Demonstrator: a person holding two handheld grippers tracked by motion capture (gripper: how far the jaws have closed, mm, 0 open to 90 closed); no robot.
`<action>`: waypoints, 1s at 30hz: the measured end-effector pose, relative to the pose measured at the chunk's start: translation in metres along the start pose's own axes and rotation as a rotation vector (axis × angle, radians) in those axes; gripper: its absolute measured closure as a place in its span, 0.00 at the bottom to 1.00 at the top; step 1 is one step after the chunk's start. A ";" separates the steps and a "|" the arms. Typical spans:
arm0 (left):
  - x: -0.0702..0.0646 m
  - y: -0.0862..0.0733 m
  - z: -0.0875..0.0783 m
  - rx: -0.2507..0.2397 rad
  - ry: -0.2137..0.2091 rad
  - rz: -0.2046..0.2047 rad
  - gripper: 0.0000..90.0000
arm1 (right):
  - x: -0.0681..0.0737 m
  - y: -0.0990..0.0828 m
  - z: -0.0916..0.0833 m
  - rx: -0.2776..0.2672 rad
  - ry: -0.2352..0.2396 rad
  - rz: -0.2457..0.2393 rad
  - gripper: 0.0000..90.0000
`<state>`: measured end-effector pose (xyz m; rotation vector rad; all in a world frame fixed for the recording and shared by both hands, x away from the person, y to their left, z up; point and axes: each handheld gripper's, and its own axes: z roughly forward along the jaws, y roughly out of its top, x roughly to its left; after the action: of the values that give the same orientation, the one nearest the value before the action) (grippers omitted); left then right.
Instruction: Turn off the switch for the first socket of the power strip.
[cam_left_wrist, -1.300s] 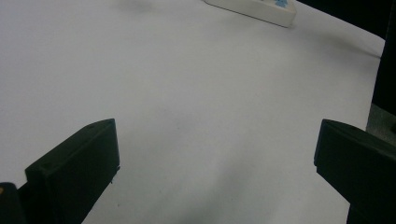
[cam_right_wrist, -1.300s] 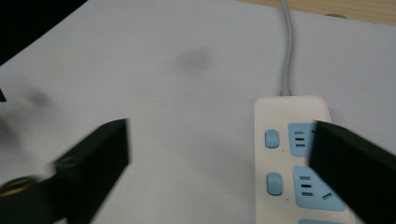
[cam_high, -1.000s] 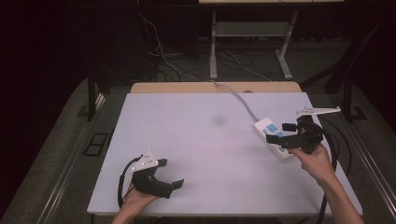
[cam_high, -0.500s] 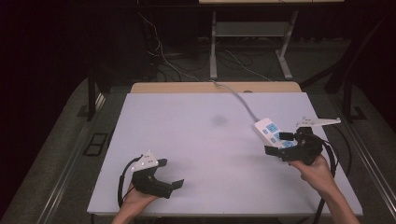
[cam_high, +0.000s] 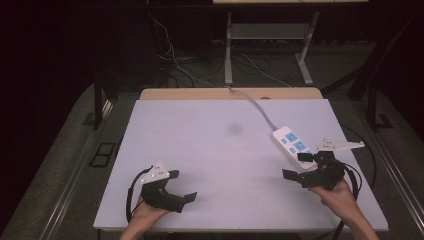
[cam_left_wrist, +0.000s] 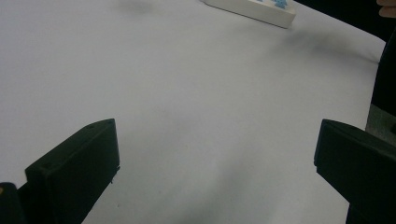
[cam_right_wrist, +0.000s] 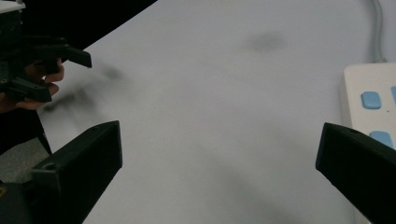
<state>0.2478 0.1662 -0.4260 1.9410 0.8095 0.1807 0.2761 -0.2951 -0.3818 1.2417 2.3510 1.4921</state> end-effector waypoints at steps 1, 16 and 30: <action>0.000 0.000 0.000 0.000 0.000 0.001 0.00 | 0.001 -0.002 0.000 -0.001 0.002 -0.002 0.00; 0.000 0.000 0.000 0.000 -0.001 -0.001 0.00 | 0.007 -0.029 0.008 0.011 0.020 -0.022 0.00; 0.000 0.000 0.000 0.001 -0.002 0.000 0.00 | 0.007 -0.051 0.013 0.022 0.007 -0.034 0.00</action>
<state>0.2476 0.1661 -0.4261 1.9417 0.8079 0.1785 0.2479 -0.2905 -0.4263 1.1972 2.3873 1.4663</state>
